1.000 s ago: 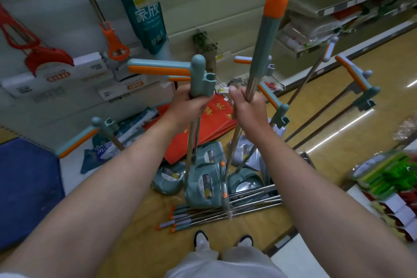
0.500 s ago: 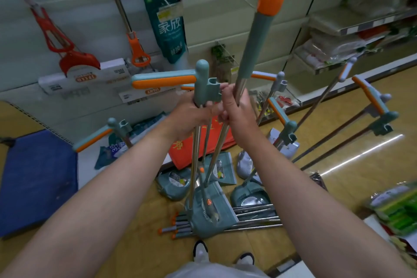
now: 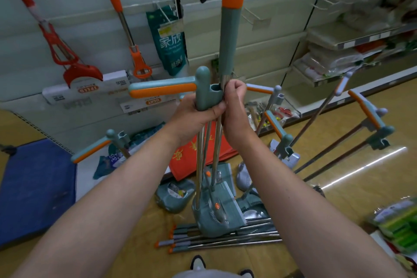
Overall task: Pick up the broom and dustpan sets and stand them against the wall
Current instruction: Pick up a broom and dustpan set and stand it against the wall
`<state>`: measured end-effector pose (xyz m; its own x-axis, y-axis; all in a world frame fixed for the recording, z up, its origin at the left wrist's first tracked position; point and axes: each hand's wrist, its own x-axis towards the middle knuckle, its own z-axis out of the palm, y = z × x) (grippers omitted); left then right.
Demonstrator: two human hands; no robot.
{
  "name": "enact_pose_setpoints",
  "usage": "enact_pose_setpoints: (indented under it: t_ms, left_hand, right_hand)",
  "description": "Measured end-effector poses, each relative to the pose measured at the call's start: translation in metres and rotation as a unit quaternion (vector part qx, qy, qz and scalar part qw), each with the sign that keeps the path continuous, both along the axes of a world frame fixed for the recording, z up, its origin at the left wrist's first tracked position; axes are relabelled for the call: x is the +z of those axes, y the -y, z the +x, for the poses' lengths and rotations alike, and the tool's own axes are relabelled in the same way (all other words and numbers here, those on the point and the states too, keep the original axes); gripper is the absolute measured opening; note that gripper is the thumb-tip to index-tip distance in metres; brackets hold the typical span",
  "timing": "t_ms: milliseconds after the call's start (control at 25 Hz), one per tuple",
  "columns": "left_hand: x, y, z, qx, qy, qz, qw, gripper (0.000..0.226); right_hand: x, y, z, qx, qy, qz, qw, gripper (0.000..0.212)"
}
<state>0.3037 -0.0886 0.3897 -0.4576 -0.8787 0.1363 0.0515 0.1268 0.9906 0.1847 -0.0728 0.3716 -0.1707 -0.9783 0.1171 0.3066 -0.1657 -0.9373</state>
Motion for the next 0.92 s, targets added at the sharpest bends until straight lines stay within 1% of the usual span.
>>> enact_pose_setpoints:
  t_ms: [80,120,160,200,240,280,320,360,440,520,600,760,920]
  left_hand:
    - [0.007,0.002,-0.002,-0.002,0.003,-0.031,1.0,0.018]
    - [0.011,0.002,-0.003,-0.005,0.003,-0.052,0.999,0.016]
    - [0.016,0.004,-0.004,-0.009,-0.004,-0.068,0.998,0.015]
    - [0.02,0.007,-0.004,-0.012,-0.017,-0.068,0.997,0.015]
    - [0.025,0.009,-0.005,-0.018,-0.037,-0.053,0.998,0.017]
    - [0.03,0.012,-0.005,-0.025,-0.056,-0.038,0.997,0.019]
    - [0.036,0.014,-0.006,-0.035,-0.07,-0.027,0.997,0.021]
    - [0.041,0.016,-0.006,-0.044,-0.074,-0.025,0.996,0.024]
    - [0.047,0.016,-0.008,-0.049,-0.071,-0.047,0.995,0.027]
    - [0.049,0.014,-0.011,-0.032,-0.065,-0.083,0.994,0.03]
    - [0.049,0.013,-0.012,-0.018,-0.059,-0.104,0.993,0.032]
    - [0.049,0.01,-0.005,-0.031,-0.064,-0.101,0.992,0.03]
    - [0.053,0.009,-0.002,-0.027,-0.091,-0.085,0.992,0.027]
  right_hand:
    - [0.005,0.004,-0.003,-0.007,0.046,-0.006,0.999,0.038]
    - [0.004,0.004,-0.005,-0.006,0.057,-0.011,0.998,0.03]
    - [0.001,0.001,-0.008,0.002,0.044,-0.014,0.999,0.029]
    - [-0.007,-0.004,-0.011,0.015,0.005,-0.009,1.0,0.033]
    - [-0.018,-0.011,-0.015,0.038,-0.056,0.007,0.998,0.039]
    - [-0.029,-0.018,-0.018,0.064,-0.128,0.022,0.99,0.043]
    - [-0.04,-0.022,-0.02,0.076,-0.192,0.029,0.978,0.041]
    - [-0.047,-0.024,-0.021,0.063,-0.241,0.026,0.968,0.036]
    - [-0.048,-0.019,-0.022,-0.018,-0.303,0.008,0.953,0.029]
    - [-0.042,-0.016,-0.021,-0.059,-0.308,-0.003,0.95,0.028]
    - [-0.042,-0.016,-0.02,-0.057,-0.305,-0.009,0.951,0.027]
    - [-0.041,-0.023,-0.018,-0.045,-0.323,-0.023,0.945,0.025]
    - [-0.039,-0.024,-0.011,-0.057,-0.325,-0.031,0.944,0.032]
